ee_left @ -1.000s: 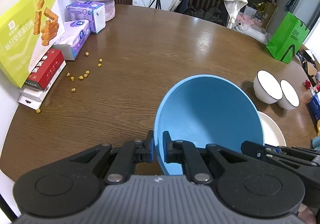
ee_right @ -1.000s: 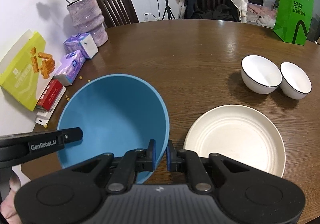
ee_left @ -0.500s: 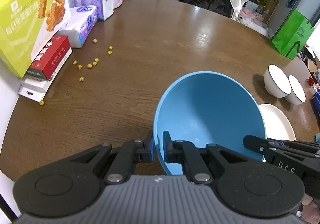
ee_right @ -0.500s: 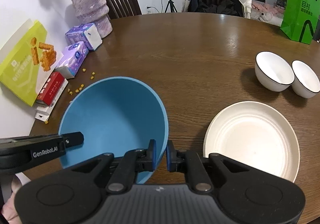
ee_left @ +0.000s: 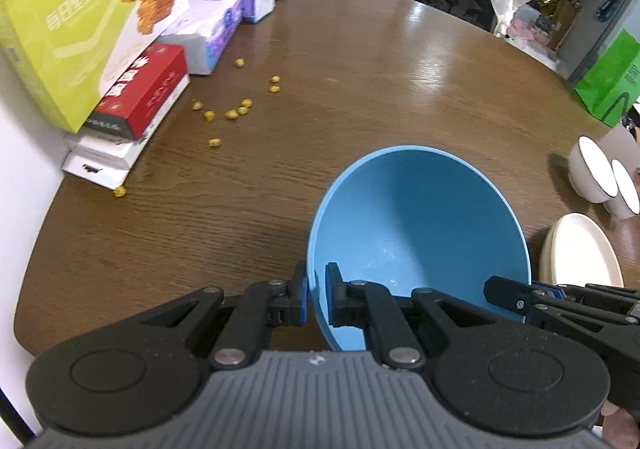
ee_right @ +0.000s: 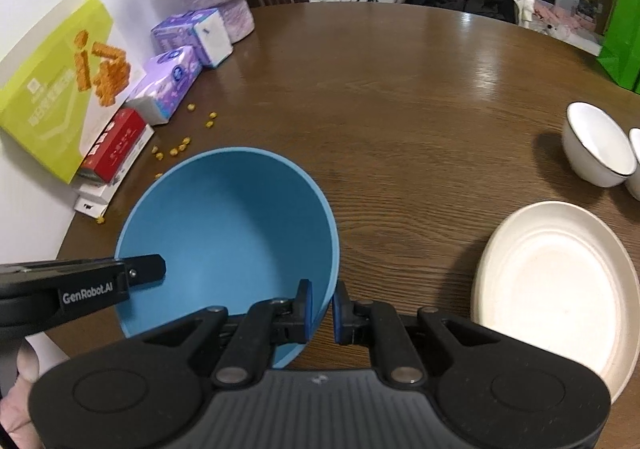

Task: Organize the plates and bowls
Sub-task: 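Lift the blue bowl with both grippers and carry it toward the tissue boxes, then lower the blue bowl onto the table and open both grippers, then pull both grippers back away from the blue bowl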

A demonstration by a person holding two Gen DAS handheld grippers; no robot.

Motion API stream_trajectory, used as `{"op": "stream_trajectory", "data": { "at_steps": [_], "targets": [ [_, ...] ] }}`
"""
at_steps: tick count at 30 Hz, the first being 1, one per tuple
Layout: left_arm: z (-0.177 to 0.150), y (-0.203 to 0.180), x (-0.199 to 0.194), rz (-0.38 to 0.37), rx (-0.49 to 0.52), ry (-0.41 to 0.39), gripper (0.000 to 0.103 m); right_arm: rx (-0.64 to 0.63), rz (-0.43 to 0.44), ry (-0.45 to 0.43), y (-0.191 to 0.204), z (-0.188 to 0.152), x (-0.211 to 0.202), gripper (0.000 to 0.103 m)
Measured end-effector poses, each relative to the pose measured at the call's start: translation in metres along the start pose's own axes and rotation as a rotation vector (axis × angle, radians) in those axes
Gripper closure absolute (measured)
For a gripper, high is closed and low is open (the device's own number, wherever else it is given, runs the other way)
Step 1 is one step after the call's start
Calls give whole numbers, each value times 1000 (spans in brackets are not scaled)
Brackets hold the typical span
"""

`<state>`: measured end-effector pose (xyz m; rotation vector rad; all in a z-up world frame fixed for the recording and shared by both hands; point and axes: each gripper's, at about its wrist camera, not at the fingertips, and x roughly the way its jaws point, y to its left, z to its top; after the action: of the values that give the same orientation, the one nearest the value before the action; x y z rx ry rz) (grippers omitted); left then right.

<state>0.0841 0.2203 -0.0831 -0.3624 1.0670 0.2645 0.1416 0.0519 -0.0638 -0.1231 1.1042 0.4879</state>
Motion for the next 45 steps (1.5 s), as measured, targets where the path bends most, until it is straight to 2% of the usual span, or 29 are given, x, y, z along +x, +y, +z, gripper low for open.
{"op": "stream_trajectory", "data": {
  "at_steps": [11,22,25,27,28,29,30,33,35,43,45],
  "targets": [
    [6,38,21,33,-28,39,94,-58,8,15,40,7,32,93],
    [15,43,35,18,-1,52,92,-64,-13,13,52,15,52,92],
    [17,44,35,11,4,52,90,-57,-6,17,53,17,53,89],
    [18,45,33,8,5,43,79,-44,0,23,51,18,53,89],
    [19,45,31,10,5,35,69,-36,5,22,50,18,52,88],
    [20,46,29,12,6,26,62,-30,7,21,49,19,51,85],
    [21,47,27,14,6,18,61,-25,12,16,49,20,50,82],
    [23,49,21,8,3,1,55,-14,18,-1,46,21,44,65],
    [25,50,17,10,4,-16,45,-10,20,-9,45,22,40,51],
    [25,49,-11,-16,26,-96,13,17,16,-59,37,21,21,22],
    [24,48,-17,-22,32,-115,9,28,18,-73,35,20,16,18]
  ]
}}
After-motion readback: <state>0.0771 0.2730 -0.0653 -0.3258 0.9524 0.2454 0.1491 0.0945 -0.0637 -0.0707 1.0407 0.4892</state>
